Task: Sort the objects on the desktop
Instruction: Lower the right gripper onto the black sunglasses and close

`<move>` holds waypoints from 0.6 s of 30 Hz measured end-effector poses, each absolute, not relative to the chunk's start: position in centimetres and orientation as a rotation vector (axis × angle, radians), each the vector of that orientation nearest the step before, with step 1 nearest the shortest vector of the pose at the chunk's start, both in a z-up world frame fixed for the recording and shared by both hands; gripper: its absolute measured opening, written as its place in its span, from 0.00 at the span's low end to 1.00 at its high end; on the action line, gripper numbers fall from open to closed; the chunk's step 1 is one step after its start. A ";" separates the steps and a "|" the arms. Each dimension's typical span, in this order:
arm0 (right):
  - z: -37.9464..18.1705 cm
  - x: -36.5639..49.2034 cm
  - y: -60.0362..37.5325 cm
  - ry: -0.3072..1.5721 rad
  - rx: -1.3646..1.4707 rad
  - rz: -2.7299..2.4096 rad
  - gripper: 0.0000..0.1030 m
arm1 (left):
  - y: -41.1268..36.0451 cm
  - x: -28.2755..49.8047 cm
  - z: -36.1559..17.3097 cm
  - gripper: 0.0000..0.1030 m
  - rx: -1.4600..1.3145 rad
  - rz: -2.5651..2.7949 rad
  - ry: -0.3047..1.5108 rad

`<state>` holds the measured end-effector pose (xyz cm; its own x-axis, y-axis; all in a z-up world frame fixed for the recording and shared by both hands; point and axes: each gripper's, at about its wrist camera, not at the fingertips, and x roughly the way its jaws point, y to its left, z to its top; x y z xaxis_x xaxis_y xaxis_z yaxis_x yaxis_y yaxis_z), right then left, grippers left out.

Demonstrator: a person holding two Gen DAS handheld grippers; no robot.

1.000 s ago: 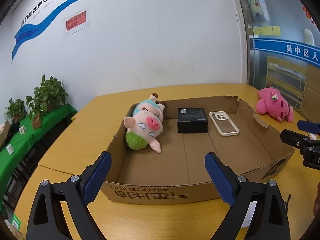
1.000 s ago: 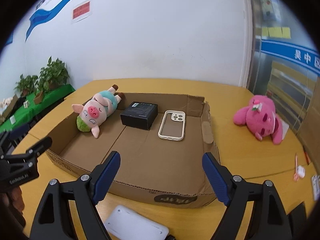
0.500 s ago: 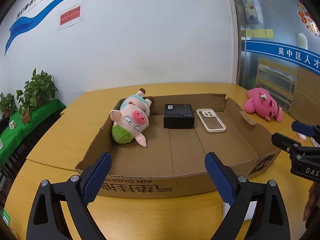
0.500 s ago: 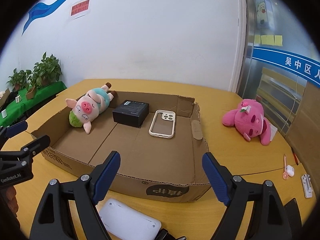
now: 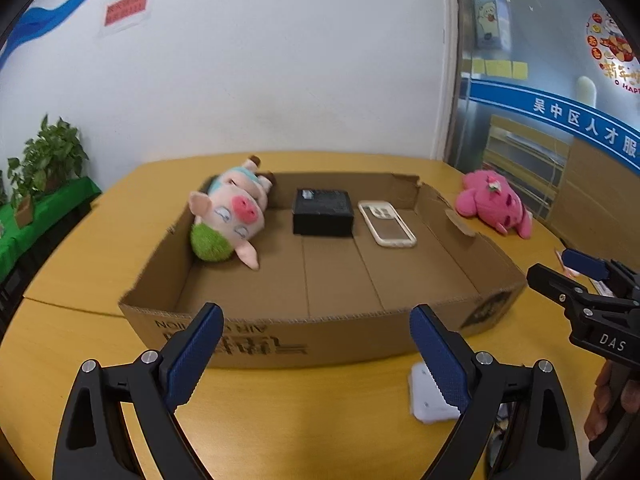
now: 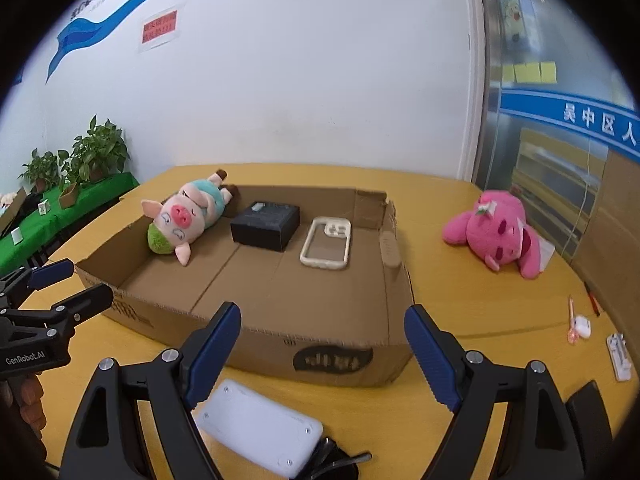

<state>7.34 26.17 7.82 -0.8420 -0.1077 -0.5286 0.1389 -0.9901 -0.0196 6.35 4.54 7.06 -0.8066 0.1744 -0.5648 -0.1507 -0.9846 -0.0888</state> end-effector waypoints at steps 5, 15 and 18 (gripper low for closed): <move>4.8 8.7 29.7 -0.137 0.996 -2.806 0.82 | 5.8 6.7 5.1 0.94 -1.011 2.642 -0.112; -1.1 10.8 30.2 -0.354 1.226 -2.567 0.78 | 10.4 7.8 1.5 0.93 -1.161 2.301 -0.116; -1.9 10.8 29.8 -0.383 1.254 -2.552 0.72 | 11.7 8.7 0.5 0.93 -1.191 2.215 -0.101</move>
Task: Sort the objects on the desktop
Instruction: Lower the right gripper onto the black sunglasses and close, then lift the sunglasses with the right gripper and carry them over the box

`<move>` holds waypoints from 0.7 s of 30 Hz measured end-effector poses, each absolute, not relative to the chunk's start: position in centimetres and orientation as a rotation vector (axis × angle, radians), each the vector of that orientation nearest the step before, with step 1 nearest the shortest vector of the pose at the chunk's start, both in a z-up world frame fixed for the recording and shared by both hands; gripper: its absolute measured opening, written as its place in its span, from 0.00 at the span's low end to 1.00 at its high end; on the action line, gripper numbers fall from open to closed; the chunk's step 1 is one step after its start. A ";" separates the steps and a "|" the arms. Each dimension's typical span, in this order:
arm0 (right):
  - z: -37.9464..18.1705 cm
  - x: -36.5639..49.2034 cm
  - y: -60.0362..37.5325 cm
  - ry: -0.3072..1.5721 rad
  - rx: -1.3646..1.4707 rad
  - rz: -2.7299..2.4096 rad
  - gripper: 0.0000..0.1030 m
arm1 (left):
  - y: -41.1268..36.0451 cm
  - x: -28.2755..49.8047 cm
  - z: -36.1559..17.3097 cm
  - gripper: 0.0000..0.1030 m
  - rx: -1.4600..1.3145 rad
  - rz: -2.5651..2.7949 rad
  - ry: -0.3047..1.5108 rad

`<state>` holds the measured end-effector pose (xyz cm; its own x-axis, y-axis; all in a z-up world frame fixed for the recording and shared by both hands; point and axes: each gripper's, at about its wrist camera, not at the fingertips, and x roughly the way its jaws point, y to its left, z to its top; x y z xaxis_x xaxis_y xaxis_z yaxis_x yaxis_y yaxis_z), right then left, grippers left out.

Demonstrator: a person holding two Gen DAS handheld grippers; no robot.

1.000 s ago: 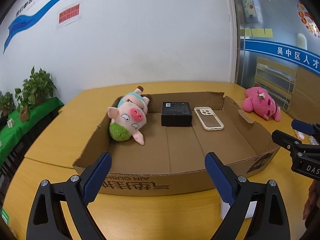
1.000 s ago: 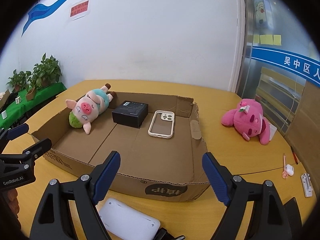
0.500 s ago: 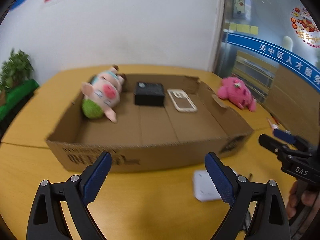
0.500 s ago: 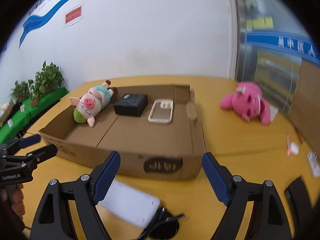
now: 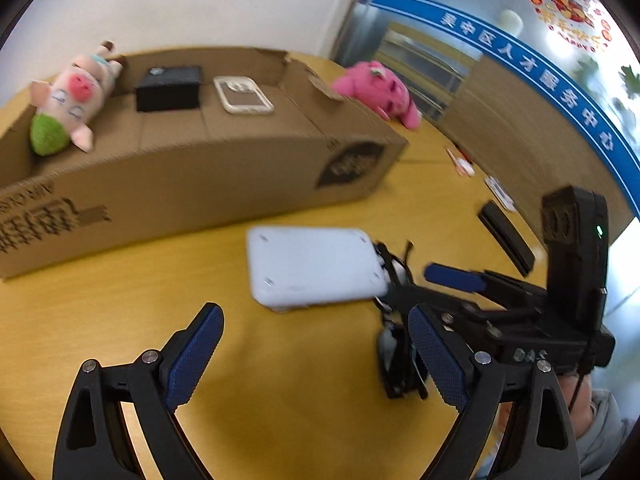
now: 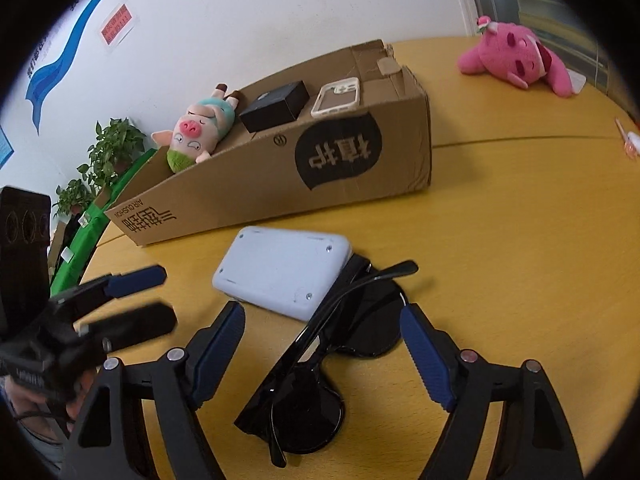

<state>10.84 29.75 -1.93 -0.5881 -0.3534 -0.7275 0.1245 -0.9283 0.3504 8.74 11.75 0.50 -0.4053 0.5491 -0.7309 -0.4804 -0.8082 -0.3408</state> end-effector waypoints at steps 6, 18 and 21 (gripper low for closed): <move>-3.4 10.7 30.2 -0.490 1.304 -2.463 0.39 | 13.5 10.1 -1.2 0.78 -1.235 2.060 -0.108; -4.2 10.6 31.1 -0.643 1.298 -2.377 0.20 | 16.9 10.8 -3.1 0.27 -1.316 1.925 -0.077; -4.3 10.7 31.4 -0.672 1.291 -2.359 0.17 | 17.2 11.0 -2.9 0.26 -1.312 1.925 -0.060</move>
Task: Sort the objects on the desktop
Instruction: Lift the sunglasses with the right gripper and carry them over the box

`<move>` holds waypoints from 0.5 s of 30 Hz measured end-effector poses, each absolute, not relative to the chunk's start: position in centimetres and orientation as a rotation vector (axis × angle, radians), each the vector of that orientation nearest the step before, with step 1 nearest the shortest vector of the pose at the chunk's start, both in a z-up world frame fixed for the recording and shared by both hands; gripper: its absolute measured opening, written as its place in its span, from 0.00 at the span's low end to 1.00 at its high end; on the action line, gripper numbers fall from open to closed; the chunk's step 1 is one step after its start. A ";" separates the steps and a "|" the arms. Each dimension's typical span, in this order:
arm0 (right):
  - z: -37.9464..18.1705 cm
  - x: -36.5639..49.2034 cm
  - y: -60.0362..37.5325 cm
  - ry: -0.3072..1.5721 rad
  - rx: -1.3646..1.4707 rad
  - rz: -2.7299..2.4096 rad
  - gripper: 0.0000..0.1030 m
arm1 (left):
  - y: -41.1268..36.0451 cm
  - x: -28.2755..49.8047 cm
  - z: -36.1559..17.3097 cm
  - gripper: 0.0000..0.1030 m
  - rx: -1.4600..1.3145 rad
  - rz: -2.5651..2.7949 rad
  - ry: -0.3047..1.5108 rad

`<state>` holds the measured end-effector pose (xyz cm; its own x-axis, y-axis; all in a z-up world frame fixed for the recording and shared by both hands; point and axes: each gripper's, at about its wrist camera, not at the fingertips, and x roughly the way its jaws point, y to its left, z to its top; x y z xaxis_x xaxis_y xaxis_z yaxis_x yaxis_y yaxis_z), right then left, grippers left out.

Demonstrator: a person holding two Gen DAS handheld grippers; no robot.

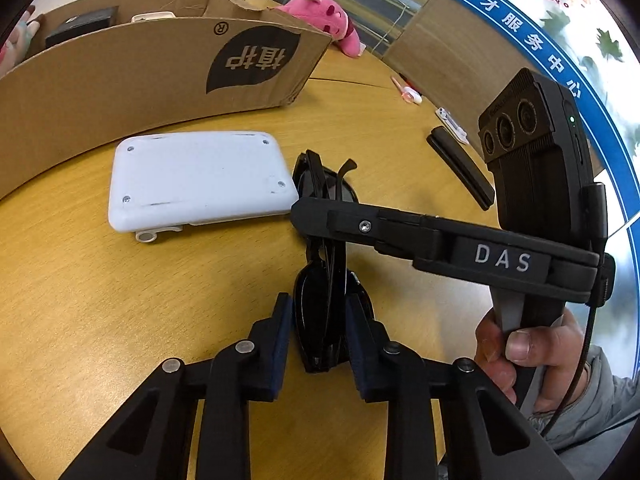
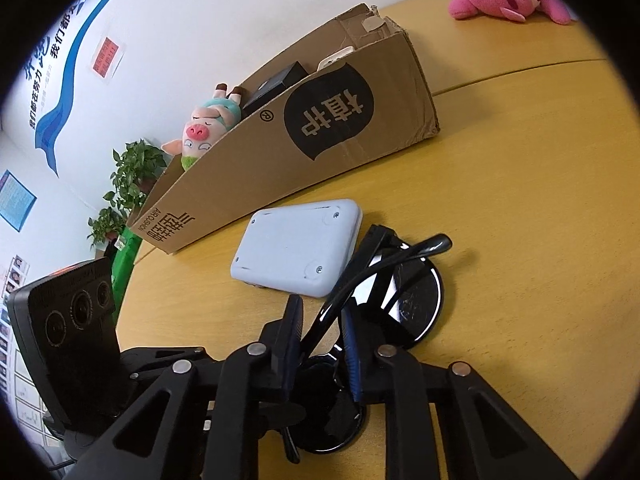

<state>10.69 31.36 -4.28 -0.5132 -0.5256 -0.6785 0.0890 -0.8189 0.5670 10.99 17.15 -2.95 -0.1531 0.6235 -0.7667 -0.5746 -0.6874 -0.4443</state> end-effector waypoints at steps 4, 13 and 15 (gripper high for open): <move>-4.2 10.6 31.2 -0.675 1.276 -2.355 0.15 | 17.1 11.1 -3.0 0.25 -1.310 1.929 -0.065; -1.4 11.3 30.7 -0.642 1.180 -2.379 0.10 | 17.3 11.2 -1.5 0.21 -1.238 1.943 -0.078; -0.3 11.5 30.9 -0.647 1.152 -2.391 0.09 | 17.4 11.2 -0.7 0.21 -1.209 1.944 -0.087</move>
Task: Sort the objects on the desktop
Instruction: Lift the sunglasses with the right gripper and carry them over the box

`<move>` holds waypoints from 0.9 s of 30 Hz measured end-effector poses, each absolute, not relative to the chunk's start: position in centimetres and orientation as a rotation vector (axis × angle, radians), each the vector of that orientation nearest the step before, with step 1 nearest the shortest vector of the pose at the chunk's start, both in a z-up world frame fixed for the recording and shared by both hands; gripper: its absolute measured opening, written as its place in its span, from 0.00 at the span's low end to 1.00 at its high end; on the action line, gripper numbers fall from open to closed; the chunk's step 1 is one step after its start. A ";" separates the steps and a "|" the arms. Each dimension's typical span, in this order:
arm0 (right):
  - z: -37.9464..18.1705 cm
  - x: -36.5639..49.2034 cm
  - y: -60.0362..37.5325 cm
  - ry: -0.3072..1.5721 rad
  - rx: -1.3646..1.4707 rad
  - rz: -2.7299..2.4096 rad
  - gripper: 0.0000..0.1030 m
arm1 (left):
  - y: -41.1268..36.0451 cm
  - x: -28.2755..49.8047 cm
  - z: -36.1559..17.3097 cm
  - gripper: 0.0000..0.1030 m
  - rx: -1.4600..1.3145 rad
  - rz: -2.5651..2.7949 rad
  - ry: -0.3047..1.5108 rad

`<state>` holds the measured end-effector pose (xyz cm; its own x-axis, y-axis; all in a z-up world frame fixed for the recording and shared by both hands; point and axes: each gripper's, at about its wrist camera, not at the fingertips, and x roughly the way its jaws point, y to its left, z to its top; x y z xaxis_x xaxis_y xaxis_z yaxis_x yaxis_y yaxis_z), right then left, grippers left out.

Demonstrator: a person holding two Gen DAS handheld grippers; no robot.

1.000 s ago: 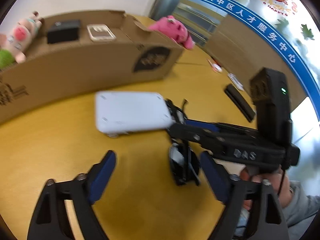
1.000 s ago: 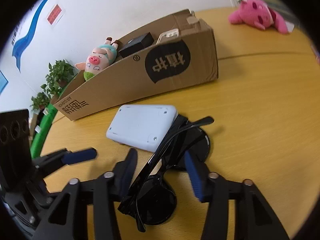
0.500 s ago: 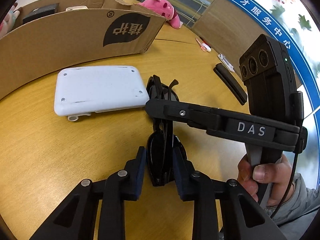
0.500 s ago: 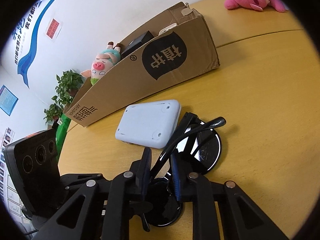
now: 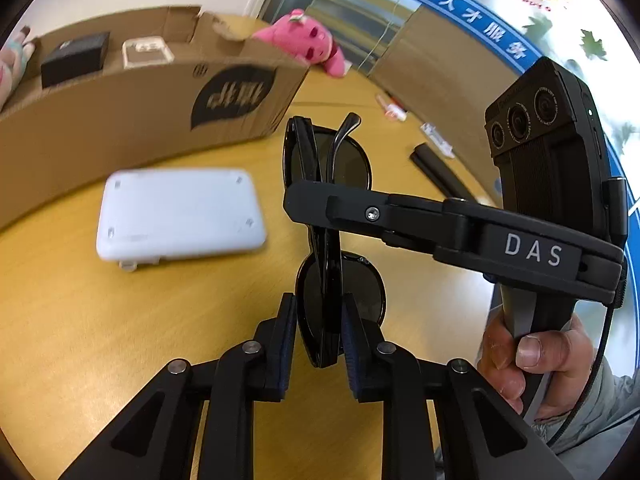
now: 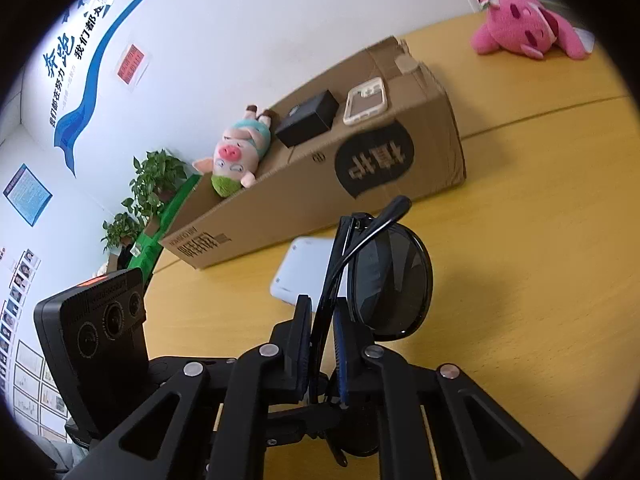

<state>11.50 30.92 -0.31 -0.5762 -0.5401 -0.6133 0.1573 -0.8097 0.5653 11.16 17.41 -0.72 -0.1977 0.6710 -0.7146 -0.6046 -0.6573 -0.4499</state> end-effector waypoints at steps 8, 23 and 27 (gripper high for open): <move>4.2 10.8 30.0 -0.578 1.048 -2.441 0.08 | 16.9 10.4 2.5 0.19 -1.100 1.977 -0.136; 11.3 6.8 25.6 -0.405 0.907 -2.432 0.08 | 11.1 7.1 8.7 0.19 -0.937 2.108 -0.204; 12.5 5.4 23.6 -0.358 0.885 -2.407 0.08 | 9.4 6.0 9.7 0.19 -0.919 2.149 -0.216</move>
<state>5.44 23.63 12.52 -0.6350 -0.5754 -0.5155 0.4006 -0.8158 0.4171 5.98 9.37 9.66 -0.4403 0.7143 -0.5440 -0.5917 -0.6866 -0.4225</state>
